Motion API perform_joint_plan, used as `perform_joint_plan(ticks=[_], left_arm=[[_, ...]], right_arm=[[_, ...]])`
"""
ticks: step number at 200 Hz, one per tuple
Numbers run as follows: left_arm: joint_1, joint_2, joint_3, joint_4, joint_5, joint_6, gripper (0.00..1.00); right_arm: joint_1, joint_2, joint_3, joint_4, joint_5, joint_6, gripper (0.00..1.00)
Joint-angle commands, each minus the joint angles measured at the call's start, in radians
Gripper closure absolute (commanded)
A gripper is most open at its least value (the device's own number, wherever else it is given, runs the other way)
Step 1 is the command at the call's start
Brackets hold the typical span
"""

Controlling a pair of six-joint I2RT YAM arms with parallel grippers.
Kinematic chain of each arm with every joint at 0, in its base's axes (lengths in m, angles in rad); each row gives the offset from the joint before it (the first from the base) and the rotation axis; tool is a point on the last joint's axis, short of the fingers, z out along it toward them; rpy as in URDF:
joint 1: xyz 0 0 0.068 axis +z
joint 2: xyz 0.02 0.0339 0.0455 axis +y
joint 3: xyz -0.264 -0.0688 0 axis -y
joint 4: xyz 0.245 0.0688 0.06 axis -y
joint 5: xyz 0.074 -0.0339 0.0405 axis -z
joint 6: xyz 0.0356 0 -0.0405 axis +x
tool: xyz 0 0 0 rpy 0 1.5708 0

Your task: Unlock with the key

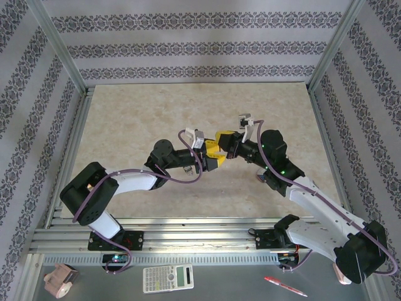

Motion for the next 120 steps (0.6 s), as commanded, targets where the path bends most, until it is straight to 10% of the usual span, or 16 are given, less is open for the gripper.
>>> perform_joint_plan(ticks=[1,120], left_arm=[[0.017,0.006,0.028,0.057,0.038,-0.022,0.52],[0.049,0.006,0.028,0.043,0.069,-0.035,1.00]], right_arm=[[0.016,-0.015,-0.012,0.030,-0.026,-0.008,1.00],[0.036,-0.010,-0.028,0.034,-0.034,-0.010,1.00]])
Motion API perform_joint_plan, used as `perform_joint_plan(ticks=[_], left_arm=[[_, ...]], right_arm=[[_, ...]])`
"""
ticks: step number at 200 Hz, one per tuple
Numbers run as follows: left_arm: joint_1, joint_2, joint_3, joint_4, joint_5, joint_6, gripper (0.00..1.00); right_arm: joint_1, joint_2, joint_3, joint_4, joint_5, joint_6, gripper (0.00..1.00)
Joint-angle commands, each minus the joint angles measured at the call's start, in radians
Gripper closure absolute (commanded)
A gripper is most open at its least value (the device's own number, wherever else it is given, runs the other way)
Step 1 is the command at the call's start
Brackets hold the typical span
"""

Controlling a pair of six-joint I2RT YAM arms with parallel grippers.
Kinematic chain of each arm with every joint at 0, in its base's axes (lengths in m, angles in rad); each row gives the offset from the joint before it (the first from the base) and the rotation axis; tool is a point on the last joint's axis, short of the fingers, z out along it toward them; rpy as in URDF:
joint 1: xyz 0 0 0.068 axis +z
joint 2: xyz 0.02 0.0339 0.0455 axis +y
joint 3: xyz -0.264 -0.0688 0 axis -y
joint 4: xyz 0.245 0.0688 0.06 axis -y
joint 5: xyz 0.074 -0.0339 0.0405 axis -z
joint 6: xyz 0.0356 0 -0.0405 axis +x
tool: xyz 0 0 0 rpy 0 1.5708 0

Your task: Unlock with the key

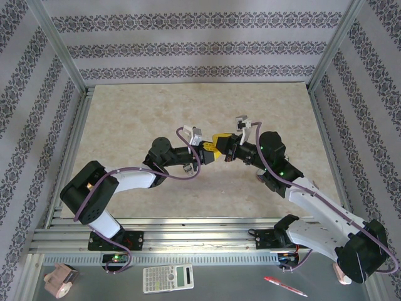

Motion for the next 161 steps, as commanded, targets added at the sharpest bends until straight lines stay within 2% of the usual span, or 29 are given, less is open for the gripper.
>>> perform_joint_plan(ticks=[1,22,65,78,96,118,136,161], left_arm=[[0.014,-0.002,0.024,0.043,0.021,0.000,1.00],[0.025,-0.036,0.016,-0.023,0.027,0.036,1.00],[0.029,-0.137,0.040,-0.316,0.065,0.172,1.00],[0.033,-0.171,0.056,-0.448,0.086,0.231,1.00],[0.041,-0.233,0.113,-0.765,0.108,0.363,1.00],[0.042,-0.286,0.252,-1.276,0.089,0.601,1.00],[0.042,-0.301,0.361,-1.640,-0.012,0.752,1.00],[0.042,-0.302,0.493,-2.009,-0.198,0.902,1.00]], right_arm=[[0.010,-0.009,-0.016,0.010,-0.013,-0.009,1.00],[0.009,-0.018,-0.018,-0.026,-0.007,-0.020,1.00],[0.007,-0.015,-0.029,-0.055,0.003,-0.029,1.00],[0.005,-0.035,-0.017,-0.118,0.028,-0.066,0.83],[-0.016,-0.072,-0.007,-0.191,-0.014,-0.133,0.65],[-0.048,-0.094,0.024,-0.348,-0.089,-0.272,0.56],[-0.074,-0.097,0.013,-0.367,-0.169,-0.328,0.53],[-0.076,-0.081,-0.034,-0.265,-0.289,-0.385,0.49]])
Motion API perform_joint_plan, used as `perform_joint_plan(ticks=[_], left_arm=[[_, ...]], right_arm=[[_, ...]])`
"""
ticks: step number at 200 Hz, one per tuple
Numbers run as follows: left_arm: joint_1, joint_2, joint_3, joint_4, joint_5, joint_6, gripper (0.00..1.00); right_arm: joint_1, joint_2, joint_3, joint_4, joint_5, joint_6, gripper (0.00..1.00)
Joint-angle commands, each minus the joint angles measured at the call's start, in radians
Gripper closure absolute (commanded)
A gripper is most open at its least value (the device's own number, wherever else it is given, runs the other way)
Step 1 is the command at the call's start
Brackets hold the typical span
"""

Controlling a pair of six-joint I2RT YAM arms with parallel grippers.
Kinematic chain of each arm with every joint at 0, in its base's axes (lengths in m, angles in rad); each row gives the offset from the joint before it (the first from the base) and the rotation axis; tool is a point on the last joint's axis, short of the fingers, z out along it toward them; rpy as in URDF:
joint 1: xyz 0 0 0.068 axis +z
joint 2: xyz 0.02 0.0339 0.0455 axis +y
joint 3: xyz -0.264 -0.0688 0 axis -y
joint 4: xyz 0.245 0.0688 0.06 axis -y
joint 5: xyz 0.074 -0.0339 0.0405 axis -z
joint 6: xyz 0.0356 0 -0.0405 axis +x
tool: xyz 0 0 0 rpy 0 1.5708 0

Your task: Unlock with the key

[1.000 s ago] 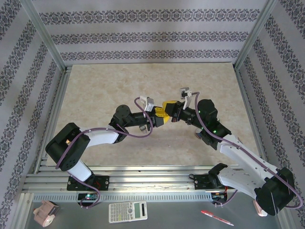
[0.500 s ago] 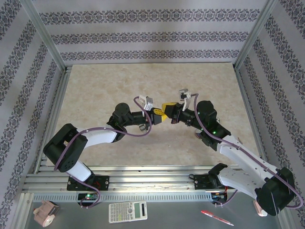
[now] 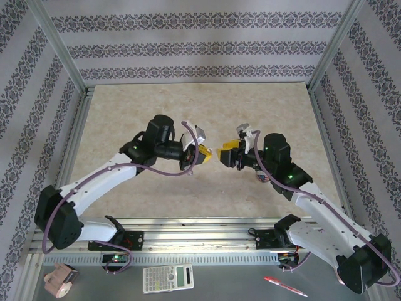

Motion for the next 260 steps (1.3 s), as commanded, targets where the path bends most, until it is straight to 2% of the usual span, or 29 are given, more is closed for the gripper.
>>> perform_joint_plan(ticks=[1,11,38,59,77,105,151,260], left_arm=[[0.010,-0.013,0.111,-0.587,-0.183,0.272,1.00],[0.010,-0.013,0.147,-0.678,-0.240,0.295,1.00],[0.007,0.005,0.229,-0.809,-0.298,0.321,1.00],[-0.015,0.030,0.262,-0.850,-0.311,0.331,1.00],[-0.033,0.058,0.287,-0.873,-0.325,0.331,1.00],[-0.068,0.100,0.311,-0.898,-0.350,0.334,1.00],[-0.083,0.132,0.349,-0.904,-0.319,0.335,1.00],[-0.119,0.151,0.353,-0.876,-0.275,0.338,1.00]], right_arm=[[-0.005,0.008,-0.034,0.040,-0.160,-0.118,0.49],[-0.003,0.015,-0.060,0.099,-0.181,-0.141,0.49],[0.000,0.041,-0.121,0.220,-0.226,-0.224,0.48],[0.030,0.110,-0.113,0.270,-0.321,-0.272,0.48],[0.085,0.144,-0.101,0.264,-0.339,-0.339,0.48],[0.116,0.170,-0.127,0.365,-0.366,-0.329,0.48],[0.159,0.216,-0.141,0.494,-0.379,-0.293,0.48],[0.177,0.278,-0.133,0.573,-0.430,-0.233,0.49]])
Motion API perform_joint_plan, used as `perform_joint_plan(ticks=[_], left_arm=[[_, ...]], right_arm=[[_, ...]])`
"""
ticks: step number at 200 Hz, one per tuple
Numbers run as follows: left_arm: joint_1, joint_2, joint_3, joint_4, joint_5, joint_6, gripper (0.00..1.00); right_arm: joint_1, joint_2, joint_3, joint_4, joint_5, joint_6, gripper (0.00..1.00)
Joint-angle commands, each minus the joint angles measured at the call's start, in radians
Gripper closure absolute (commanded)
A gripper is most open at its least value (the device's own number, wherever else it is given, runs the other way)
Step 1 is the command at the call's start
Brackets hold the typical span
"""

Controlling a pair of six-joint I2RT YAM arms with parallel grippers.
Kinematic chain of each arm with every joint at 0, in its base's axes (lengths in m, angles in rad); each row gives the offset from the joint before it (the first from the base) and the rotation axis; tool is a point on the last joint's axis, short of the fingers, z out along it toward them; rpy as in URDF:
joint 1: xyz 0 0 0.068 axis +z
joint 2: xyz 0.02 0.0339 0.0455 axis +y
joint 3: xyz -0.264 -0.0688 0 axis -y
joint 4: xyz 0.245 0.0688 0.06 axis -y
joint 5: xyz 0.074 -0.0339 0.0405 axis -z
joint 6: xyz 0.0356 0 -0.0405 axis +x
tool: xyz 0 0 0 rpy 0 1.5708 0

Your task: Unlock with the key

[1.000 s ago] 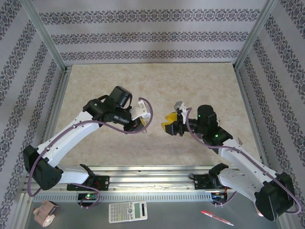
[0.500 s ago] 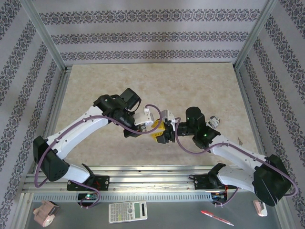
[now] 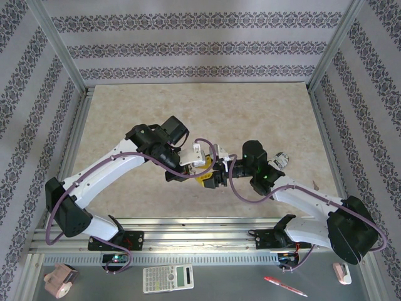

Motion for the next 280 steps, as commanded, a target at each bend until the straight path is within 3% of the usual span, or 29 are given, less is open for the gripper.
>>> perform_joint_plan(ticks=[1,59,99,234,280], left_arm=[[-0.018,0.008,0.020,-0.017,0.026,0.021,1.00],[-0.024,0.006,0.025,0.001,0.044,0.021,1.00],[-0.026,0.007,0.025,0.001,0.041,0.023,1.00],[-0.041,0.025,0.024,-0.001,0.049,0.037,1.00],[-0.041,0.027,0.015,-0.005,0.056,0.041,1.00]], right_arm=[[0.010,0.016,-0.003,0.047,-0.044,0.016,0.50],[0.011,0.047,0.004,0.052,-0.054,0.034,0.55],[0.013,0.062,0.011,0.046,-0.065,0.038,0.73],[0.013,0.084,0.034,0.043,-0.071,0.075,0.78],[0.011,0.099,0.045,0.047,-0.092,0.089,0.93]])
